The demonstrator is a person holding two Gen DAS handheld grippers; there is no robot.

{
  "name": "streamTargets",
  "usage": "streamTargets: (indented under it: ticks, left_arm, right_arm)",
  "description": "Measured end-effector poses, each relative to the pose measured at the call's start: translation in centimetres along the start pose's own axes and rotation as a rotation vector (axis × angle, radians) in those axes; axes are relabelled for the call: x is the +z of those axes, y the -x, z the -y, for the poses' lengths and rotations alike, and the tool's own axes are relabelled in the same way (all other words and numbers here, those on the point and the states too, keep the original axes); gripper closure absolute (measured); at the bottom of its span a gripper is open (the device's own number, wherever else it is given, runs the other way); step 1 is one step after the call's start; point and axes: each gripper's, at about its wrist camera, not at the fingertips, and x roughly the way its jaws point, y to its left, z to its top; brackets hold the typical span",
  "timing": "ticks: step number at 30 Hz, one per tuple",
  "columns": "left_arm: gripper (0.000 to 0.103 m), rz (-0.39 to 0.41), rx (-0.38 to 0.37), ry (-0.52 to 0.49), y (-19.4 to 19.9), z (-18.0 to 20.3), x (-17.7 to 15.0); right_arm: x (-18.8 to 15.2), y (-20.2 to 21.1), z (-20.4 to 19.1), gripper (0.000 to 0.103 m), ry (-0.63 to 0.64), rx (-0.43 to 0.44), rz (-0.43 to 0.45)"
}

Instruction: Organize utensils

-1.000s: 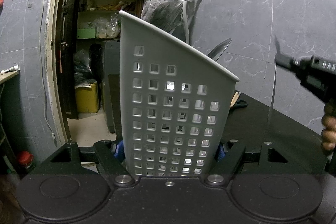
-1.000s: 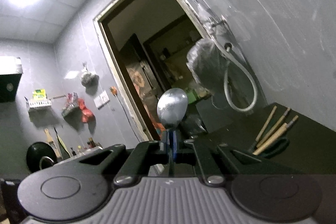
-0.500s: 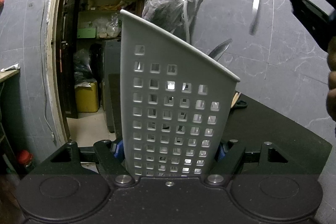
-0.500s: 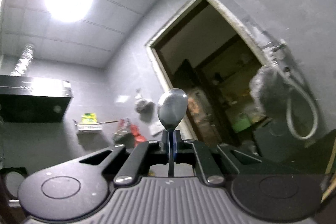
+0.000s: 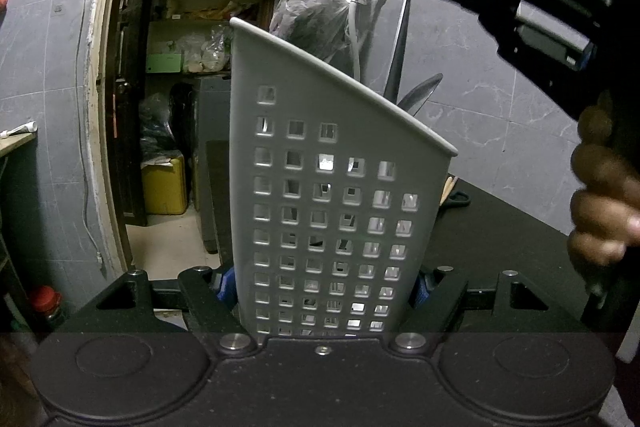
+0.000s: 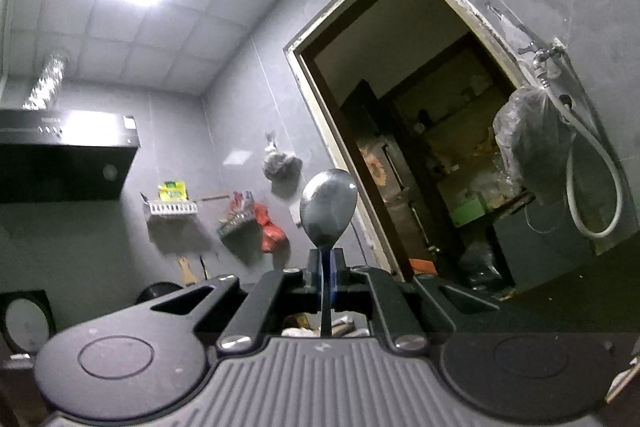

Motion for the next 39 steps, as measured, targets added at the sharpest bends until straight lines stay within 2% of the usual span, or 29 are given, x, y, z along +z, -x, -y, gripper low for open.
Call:
streamTargets:
  ticks: [10,30,39]
  left_arm:
    - [0.026,0.0,-0.001,0.001,0.0,0.0,0.0]
    - [0.026,0.001,-0.001,0.0,0.0,-0.1,0.0]
    - [0.026,-0.001,-0.003,0.001,-0.1,-0.1,0.0]
  right_arm:
    - [-2.8,0.7,-1.5,0.098,0.095,-0.07,-0.046]
    - [-4.3,1.4,-1.2,0.097,0.082,-0.119,-0.11]
    - [-4.3,1.4,-1.1,0.092,0.086,-0.12,-0.128]
